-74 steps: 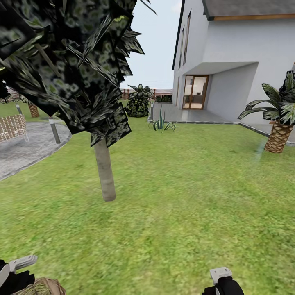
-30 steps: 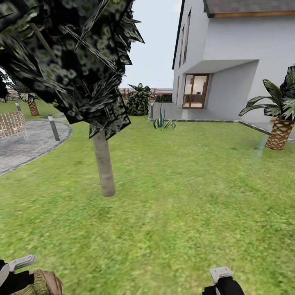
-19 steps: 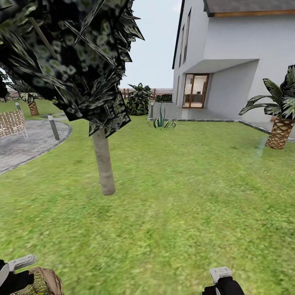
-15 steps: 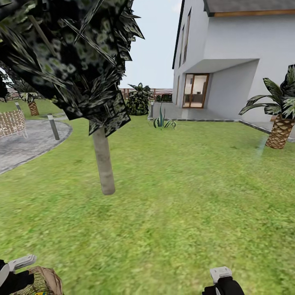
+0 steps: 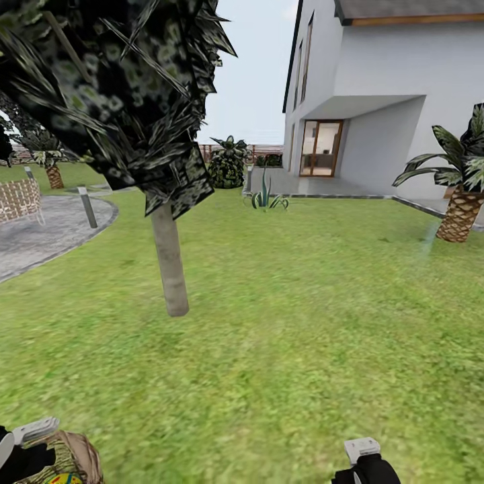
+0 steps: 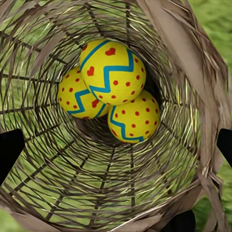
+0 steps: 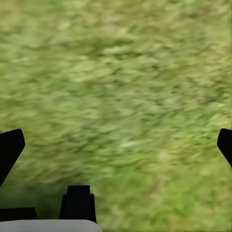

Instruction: Take the three Easter eggs out of the wicker basket on the lawn in the garden, then place them on the lawn next to a single tree (choose any tree) so that all three eggs are next to the same tree and none are left in the basket.

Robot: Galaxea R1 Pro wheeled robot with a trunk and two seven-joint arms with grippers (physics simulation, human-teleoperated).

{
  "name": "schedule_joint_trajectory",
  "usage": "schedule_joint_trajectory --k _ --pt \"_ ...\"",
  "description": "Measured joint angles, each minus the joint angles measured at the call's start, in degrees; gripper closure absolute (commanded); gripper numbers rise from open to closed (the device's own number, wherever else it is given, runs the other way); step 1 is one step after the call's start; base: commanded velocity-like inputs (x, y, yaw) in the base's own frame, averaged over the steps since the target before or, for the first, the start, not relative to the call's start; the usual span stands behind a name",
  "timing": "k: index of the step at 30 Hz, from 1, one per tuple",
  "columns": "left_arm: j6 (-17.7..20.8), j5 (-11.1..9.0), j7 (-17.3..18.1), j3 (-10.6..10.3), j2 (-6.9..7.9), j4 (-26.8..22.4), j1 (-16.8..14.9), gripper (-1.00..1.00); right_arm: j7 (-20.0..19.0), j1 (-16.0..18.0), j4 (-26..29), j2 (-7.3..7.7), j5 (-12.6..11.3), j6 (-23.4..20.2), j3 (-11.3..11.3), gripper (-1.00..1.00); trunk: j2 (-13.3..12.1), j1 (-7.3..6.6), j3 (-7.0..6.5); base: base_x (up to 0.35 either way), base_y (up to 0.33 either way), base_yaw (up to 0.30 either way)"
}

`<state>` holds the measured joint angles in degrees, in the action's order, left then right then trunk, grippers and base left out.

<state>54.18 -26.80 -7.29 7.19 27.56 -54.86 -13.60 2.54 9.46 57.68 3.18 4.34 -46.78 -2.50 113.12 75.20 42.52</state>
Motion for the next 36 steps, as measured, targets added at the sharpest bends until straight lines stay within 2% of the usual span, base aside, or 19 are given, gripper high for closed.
schedule_joint_trajectory --k 10,36 --pt "0.0 0.1 0.1 1.9 0.31 0.0 0.0 -1.00 0.0 0.0 0.0 -0.05 0.0 0.0 -0.1 -1.00 4.0 2.20 1.80 0.000 0.000 0.000" --pt "0.1 0.3 0.2 1.9 -0.05 0.0 0.0 -1.00 0.0 0.0 -0.2 -0.09 0.1 0.0 0.0 -1.00 14.1 7.70 6.29 0.000 0.000 0.000"
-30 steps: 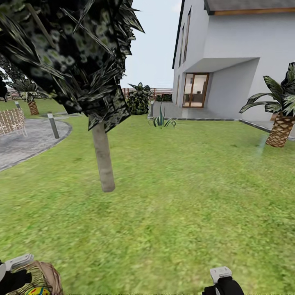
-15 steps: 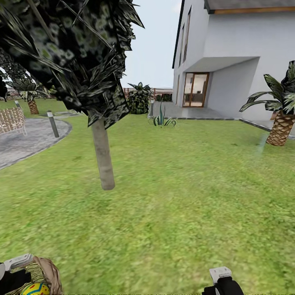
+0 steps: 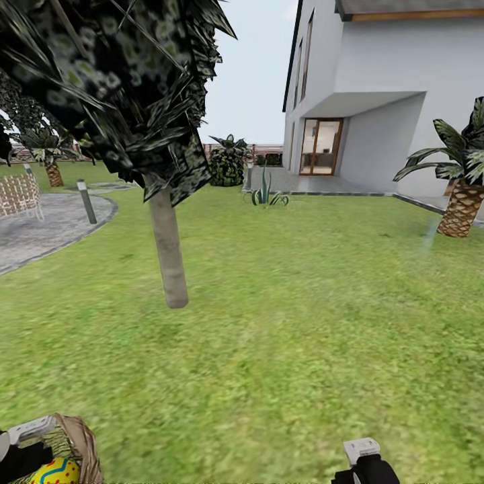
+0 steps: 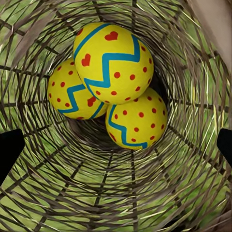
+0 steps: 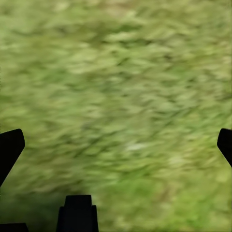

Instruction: Take the three Easter eggs out of the wicker basket on the lawn in the garden, then place them on the lawn next to a single tree (choose any tree) so that all three eggs are next to the same tree and none are left in the basket.

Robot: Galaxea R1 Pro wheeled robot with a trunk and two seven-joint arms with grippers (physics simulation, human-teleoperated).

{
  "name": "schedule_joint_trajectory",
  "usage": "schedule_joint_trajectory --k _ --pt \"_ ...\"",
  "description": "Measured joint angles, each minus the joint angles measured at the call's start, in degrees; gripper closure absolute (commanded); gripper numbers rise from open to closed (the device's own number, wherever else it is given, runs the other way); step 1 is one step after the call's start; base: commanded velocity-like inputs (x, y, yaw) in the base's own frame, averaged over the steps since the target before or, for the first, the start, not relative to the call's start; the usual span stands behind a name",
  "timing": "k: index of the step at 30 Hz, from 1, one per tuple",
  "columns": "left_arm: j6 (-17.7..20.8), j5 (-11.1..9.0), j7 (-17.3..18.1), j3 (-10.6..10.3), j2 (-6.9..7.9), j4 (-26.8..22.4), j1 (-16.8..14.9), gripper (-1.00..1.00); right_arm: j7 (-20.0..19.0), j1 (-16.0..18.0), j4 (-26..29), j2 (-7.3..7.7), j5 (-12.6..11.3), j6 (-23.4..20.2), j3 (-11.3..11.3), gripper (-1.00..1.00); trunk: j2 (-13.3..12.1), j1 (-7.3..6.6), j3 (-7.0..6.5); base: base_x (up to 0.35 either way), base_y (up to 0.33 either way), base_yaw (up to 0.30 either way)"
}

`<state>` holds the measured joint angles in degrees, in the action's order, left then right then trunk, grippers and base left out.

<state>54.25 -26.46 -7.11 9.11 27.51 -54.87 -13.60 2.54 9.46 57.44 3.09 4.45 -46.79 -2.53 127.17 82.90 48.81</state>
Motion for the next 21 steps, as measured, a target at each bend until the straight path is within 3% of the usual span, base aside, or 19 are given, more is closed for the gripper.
schedule_joint_trajectory --k 8,13,18,21 --pt "0.0 0.0 -0.1 -0.1 -0.08 0.0 0.0 -1.00 -0.2 0.0 0.3 0.90 -0.5 1.3 0.4 -1.00 0.0 0.00 0.00 0.000 0.000 0.000" --pt "-1.2 -0.4 0.1 -0.4 1.53 -1.6 0.3 -1.00 -0.4 1.6 -0.4 2.02 -0.8 2.2 0.3 -1.00 0.0 0.00 0.00 0.000 0.000 0.000" --pt "-1.9 -0.3 0.7 0.1 0.02 -2.2 0.4 -1.00 -0.4 3.2 -0.5 1.76 -0.8 2.8 0.4 -1.00 0.0 0.00 0.00 0.000 0.000 0.000" --pt "-2.0 -0.1 0.7 0.2 -0.15 -2.2 0.4 -1.00 -0.4 4.2 -0.5 1.70 -0.8 2.9 0.5 -1.00 0.0 0.00 0.00 0.000 0.000 0.000"
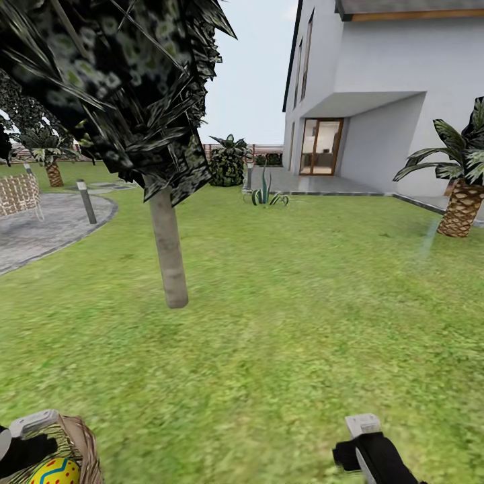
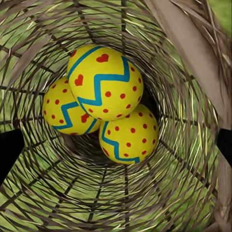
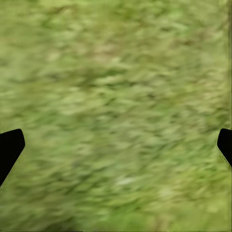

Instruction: Take the three Easter eggs out of the wicker basket on the lawn in the garden, then place them on the lawn next to a single tree (choose any tree) so that all three eggs are next to the same tree and none are left in the basket.

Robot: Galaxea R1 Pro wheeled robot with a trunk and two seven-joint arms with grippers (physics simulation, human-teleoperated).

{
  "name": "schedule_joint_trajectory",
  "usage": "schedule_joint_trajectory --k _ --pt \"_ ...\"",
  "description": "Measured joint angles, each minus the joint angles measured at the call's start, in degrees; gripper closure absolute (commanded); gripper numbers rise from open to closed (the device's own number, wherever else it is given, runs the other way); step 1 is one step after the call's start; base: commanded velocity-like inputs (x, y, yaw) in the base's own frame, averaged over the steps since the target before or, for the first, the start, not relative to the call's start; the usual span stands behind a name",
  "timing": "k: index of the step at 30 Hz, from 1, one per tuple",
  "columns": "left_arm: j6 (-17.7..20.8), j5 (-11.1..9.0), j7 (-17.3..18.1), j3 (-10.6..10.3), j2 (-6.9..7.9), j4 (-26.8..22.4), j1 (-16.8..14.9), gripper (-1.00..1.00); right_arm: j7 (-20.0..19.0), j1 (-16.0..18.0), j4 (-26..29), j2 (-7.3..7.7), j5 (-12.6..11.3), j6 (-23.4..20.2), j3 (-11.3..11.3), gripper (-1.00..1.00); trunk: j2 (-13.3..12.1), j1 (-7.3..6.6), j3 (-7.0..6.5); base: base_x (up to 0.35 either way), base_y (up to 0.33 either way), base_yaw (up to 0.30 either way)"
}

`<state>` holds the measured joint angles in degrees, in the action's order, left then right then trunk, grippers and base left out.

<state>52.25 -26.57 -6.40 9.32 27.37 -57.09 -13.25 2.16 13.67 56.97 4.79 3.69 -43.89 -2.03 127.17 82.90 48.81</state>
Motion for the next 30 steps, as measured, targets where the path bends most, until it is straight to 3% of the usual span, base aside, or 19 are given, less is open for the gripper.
schedule_joint_trajectory --k 19,30 --pt "0.0 -0.1 0.0 0.2 0.03 0.0 0.0 -1.00 0.1 0.9 -0.1 -0.19 0.7 0.0 -0.2 -1.00 0.0 0.00 0.00 0.001 0.000 0.017" --pt "0.0 -0.2 0.1 0.9 -0.01 -0.1 0.0 -1.00 0.3 0.9 -0.1 -0.28 0.8 0.0 -0.5 -1.00 0.0 -0.01 0.00 0.200 0.058 0.076"
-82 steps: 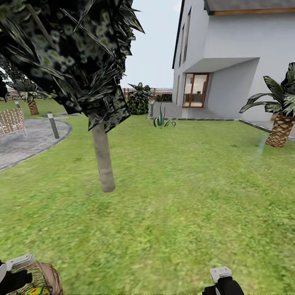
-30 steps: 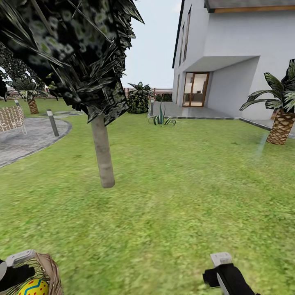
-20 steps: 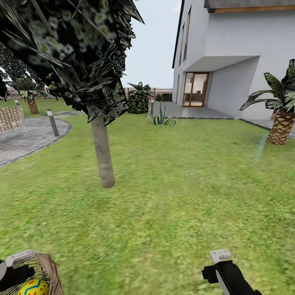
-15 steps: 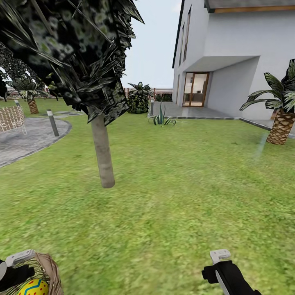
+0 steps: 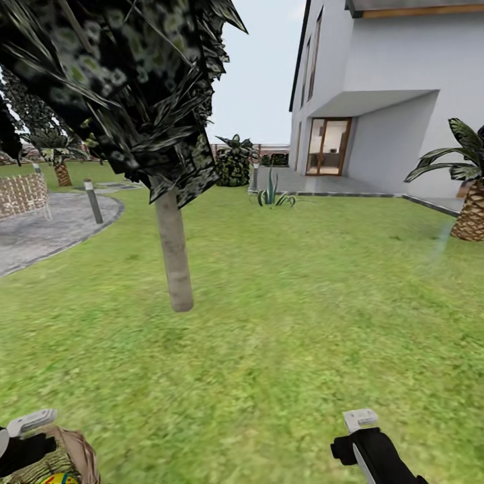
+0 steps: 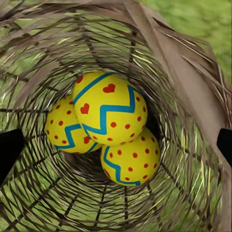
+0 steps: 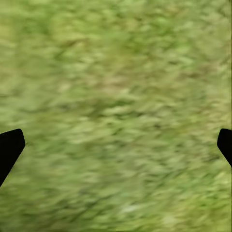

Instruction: Take the three Easter eggs out of the wicker basket on the lawn in the garden, then place them on the lawn next to a single tree (choose any tree) so that all three eggs are next to the same tree and none are left in the basket.

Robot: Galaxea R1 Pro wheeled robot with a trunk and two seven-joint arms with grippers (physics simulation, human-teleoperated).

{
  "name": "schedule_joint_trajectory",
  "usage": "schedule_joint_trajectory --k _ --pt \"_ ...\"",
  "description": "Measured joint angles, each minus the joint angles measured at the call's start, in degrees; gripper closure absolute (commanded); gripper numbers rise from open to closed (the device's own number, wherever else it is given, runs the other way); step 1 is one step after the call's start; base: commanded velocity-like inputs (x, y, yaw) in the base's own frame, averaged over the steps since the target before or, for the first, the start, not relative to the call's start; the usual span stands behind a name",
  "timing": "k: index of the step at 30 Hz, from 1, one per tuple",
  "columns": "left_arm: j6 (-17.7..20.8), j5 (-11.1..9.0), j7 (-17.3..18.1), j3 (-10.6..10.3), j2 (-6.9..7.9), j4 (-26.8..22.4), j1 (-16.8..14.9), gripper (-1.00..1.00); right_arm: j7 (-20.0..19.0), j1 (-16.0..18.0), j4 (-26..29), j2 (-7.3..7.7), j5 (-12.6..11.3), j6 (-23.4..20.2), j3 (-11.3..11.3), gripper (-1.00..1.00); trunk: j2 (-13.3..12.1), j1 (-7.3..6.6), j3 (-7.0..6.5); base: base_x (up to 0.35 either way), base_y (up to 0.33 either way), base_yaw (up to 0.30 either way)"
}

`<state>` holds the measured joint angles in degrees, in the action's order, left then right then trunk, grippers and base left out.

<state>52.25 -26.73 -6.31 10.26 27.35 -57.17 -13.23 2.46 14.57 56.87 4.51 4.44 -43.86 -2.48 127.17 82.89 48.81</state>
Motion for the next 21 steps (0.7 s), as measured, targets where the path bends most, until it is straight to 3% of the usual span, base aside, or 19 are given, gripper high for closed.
schedule_joint_trajectory --k 21 --pt "0.0 -0.1 0.0 0.1 -0.10 -0.7 0.0 -1.00 0.2 0.0 -0.3 -0.22 -0.1 -0.1 -2.3 -1.00 0.0 0.01 0.00 0.003 0.001 0.276"
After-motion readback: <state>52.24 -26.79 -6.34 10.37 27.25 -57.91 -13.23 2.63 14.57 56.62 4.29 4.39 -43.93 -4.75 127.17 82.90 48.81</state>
